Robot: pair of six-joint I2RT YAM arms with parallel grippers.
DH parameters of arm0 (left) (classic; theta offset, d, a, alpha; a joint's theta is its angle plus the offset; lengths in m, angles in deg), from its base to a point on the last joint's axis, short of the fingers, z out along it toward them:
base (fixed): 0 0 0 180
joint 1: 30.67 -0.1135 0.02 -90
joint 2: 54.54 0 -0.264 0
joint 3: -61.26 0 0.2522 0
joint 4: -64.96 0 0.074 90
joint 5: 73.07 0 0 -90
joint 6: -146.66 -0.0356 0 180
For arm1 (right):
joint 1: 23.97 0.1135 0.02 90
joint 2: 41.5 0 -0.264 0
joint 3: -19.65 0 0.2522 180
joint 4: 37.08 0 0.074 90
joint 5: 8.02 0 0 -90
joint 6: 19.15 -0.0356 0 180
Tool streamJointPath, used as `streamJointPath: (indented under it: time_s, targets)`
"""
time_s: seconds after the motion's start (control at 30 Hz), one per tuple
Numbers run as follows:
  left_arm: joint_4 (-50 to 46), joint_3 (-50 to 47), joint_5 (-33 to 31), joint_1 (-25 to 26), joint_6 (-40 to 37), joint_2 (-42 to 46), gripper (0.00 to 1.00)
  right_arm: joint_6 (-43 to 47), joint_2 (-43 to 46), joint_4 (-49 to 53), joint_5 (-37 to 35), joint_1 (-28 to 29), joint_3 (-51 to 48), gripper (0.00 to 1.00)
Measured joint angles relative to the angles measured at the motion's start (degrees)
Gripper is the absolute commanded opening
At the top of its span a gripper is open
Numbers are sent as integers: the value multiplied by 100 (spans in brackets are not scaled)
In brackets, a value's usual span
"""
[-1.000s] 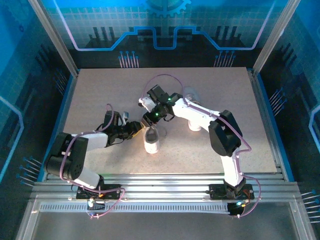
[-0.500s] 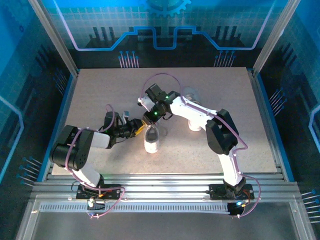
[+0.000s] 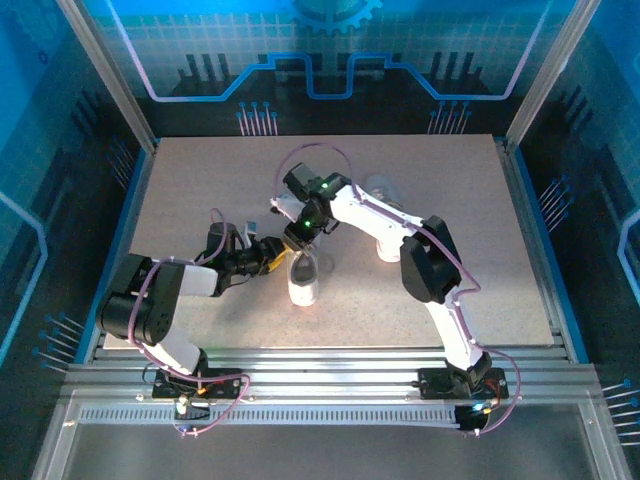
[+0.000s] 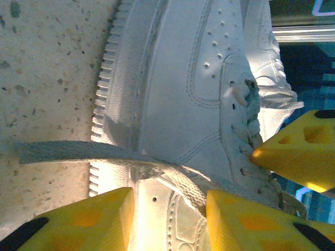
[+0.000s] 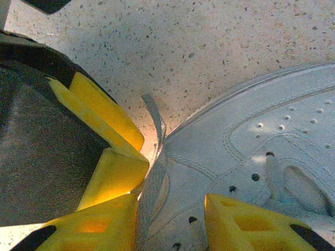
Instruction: Tie the shoes
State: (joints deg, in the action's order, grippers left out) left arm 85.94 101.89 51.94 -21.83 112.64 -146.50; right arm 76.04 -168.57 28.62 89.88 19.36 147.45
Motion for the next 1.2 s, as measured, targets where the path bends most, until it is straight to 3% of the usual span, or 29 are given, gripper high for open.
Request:
streamJointPath:
  time_s: [0.23, 0.33, 0.47, 0.57, 0.73, 0.87, 0.9, 0.97, 1.03, 1.2]
  targets:
    - [-251, 273, 87, -140, -376, 0, 27, 378, -245, 527, -50, 136, 479, 5]
    - [-282, 361, 175, -251, -518, 26, 27, 448, -271, 595, -125, 162, 564, 0]
    - [-520, 367, 326, -459, -905, 269, 30, 444, -271, 632, -81, 142, 597, 0]
    - [-1178, 518, 402, -579, -1631, 601, 31, 326, -269, 557, 105, 81, 564, 0]
    - [-2610, 1080, 409, -595, -3598, 1287, 31, -28, -146, 232, 605, -116, 232, 0]
    - [-3121, 1198, 407, -570, -5121, 1716, 33, -330, -79, 15, 896, -238, 57, 0]
    - [-3294, 1279, 396, -560, -5515, 1703, 33, -378, -74, -15, 927, -249, 31, 6]
    - [-3777, 1550, 378, -546, -6446, 1561, 36, -516, -74, -74, 955, -254, -7, 28]
    - [-4168, 1851, 378, -546, -7324, 1329, 38, -623, -72, -138, 951, -254, -11, 39]
    - [-4778, 2275, 494, -546, -9173, 682, 38, -752, 192, -284, 866, -254, -184, 45]
